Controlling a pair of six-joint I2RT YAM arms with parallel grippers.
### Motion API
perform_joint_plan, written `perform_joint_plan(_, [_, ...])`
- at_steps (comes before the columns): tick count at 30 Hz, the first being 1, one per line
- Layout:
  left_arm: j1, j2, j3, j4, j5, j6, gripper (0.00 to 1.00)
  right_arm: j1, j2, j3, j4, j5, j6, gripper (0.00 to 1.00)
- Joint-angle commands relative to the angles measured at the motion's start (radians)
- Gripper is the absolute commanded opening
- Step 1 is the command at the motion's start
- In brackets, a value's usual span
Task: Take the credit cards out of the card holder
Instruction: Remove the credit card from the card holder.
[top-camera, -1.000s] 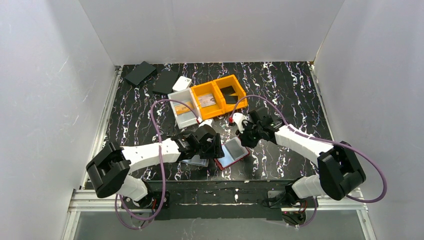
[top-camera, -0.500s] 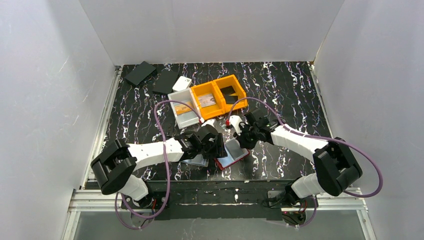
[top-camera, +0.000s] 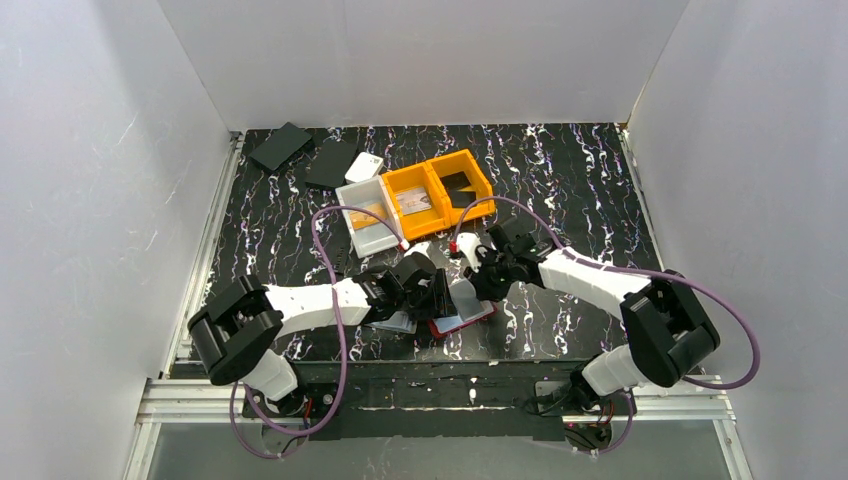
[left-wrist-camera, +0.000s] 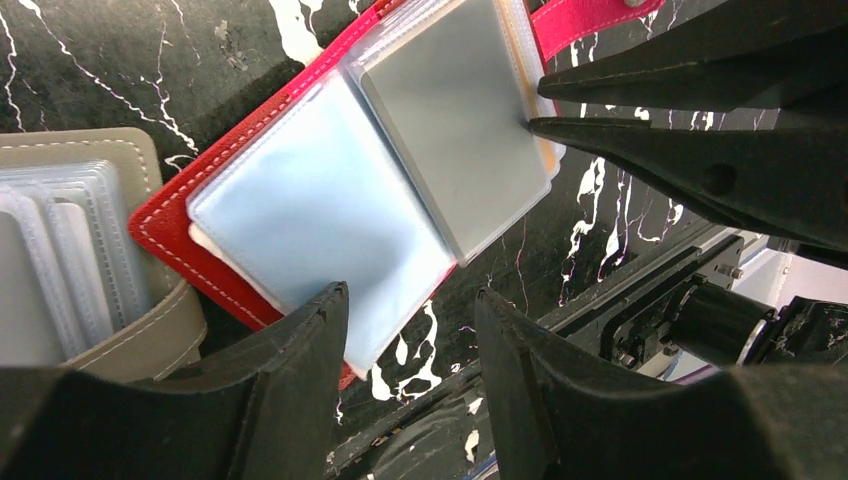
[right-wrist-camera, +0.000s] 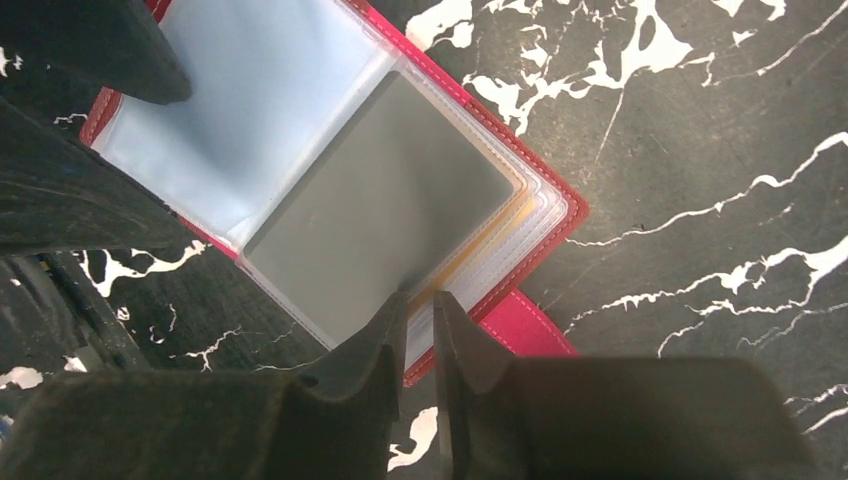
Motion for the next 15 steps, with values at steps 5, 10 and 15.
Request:
perform_joint_plan(5, [0.004,0.001,-0.012,0.015,0.027,-0.001,0.48,-0.011,0.052,0.040,-0.029,-0.151,0.027,0.33])
perform_joint_plan(10, [0.003,0.016,-0.006,0.025,0.038,0.006,0.48,-0.041,0.072,0.048,-0.040,-0.225,0.049,0.38])
perform_joint_plan(15, [0.003,0.031,-0.002,0.027,0.037,0.017,0.49,-0.077,0.094,0.058,-0.056,-0.323,0.066,0.41])
